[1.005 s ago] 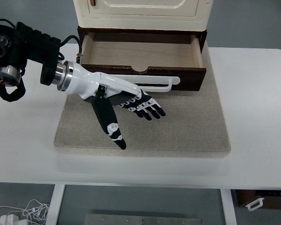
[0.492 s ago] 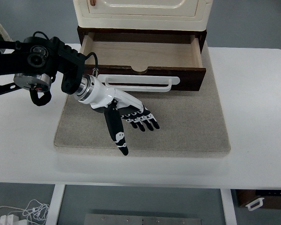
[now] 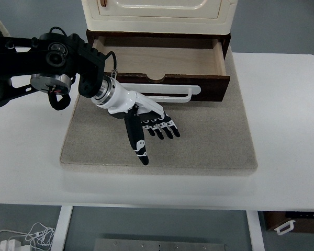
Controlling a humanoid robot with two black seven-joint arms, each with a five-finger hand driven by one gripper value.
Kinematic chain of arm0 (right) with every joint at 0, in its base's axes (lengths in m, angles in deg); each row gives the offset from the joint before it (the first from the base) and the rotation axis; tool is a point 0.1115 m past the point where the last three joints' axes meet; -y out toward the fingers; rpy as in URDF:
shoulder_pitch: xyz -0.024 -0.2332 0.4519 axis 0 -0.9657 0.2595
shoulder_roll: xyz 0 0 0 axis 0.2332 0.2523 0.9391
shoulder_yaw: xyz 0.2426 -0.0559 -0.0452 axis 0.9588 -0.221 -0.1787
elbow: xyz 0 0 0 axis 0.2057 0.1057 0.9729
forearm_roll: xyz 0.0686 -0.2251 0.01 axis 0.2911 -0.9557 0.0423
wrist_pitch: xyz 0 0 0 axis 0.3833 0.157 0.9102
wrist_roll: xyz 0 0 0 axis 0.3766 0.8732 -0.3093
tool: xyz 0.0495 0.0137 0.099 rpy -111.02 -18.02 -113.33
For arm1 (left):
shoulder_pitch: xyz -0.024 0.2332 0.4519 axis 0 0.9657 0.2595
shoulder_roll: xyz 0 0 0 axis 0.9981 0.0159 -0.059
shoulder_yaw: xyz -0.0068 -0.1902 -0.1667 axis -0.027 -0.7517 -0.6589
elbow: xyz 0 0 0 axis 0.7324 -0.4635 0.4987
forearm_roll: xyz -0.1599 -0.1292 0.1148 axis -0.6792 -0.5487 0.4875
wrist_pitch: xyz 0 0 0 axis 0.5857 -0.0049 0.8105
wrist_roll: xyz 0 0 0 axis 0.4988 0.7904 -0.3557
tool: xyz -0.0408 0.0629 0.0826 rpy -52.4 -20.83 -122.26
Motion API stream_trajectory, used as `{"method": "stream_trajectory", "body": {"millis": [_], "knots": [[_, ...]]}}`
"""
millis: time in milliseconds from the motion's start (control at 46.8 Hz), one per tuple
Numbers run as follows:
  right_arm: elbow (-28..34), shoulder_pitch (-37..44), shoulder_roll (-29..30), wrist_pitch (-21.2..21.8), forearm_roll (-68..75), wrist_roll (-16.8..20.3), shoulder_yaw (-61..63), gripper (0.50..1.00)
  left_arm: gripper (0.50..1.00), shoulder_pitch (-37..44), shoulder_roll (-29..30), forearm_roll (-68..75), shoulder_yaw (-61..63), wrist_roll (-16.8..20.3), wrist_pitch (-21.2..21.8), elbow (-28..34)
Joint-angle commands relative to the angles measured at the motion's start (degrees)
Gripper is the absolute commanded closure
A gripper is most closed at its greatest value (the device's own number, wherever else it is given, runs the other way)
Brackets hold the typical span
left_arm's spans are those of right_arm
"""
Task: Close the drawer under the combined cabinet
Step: 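Push the drawer front with the left hand toward the cabinet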
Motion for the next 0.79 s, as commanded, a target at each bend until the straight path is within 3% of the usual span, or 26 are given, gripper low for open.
{"method": "stream_trajectory", "body": {"millis": [0, 770], "knots": [[0.0, 0.1, 0.0, 0.0, 0.0, 0.0, 0.0, 0.548, 0.500, -0.1, -1.1, 0.0, -0.1, -0.5, 0.0, 1.5], [-0.1, 0.0, 0.0, -0.1, 0.0, 0.0, 0.0, 0.548, 0.500, 0.7, -3.5, 3.7, -2.6, -0.5, 1.8, 9.1]]}}
